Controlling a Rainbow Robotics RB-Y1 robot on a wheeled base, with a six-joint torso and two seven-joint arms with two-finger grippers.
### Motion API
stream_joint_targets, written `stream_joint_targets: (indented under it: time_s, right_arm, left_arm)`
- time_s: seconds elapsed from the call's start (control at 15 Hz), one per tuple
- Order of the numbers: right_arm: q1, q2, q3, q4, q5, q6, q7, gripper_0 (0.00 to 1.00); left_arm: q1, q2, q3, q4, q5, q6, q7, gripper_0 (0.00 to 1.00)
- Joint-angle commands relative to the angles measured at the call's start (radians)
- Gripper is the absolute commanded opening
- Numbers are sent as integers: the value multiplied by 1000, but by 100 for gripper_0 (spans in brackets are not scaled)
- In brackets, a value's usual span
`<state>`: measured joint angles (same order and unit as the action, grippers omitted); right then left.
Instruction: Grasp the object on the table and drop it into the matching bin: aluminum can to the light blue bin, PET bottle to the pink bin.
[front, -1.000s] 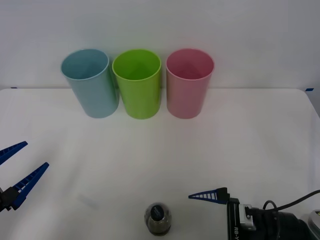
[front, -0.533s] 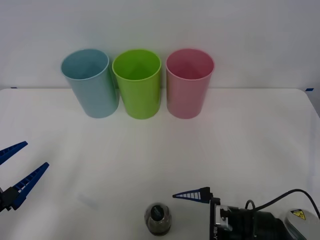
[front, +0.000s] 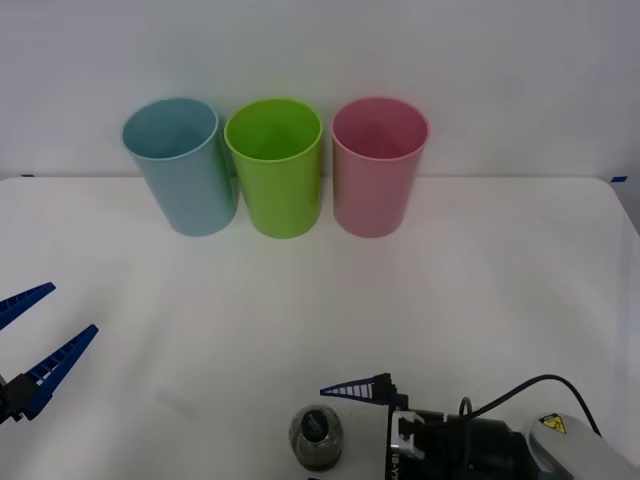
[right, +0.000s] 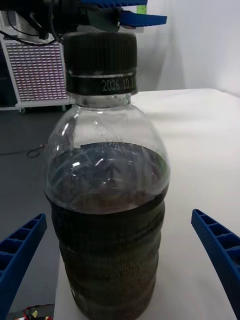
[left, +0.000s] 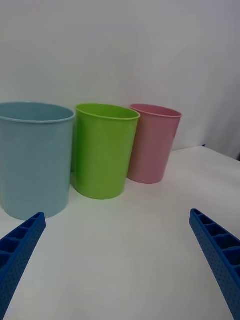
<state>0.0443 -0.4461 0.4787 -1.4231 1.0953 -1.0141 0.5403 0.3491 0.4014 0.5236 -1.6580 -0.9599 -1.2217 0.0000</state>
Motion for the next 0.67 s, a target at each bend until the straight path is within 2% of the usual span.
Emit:
stream_joint_targets:
  time_s: [0.07, 0.6, 0.67]
  right_arm:
    - [-38, 35, 6, 62, 1, -15, 20, 100]
    - [-38, 46, 20, 64, 1, 3, 32, 100]
    - [-38, 46, 20, 64, 1, 3, 35, 90]
  left_arm:
    - [0, 0, 0, 0, 0, 0, 0, 100]
    - [0, 0, 0, 0, 0, 0, 0, 100]
    - [0, 0, 0, 0, 0, 0, 0, 100]
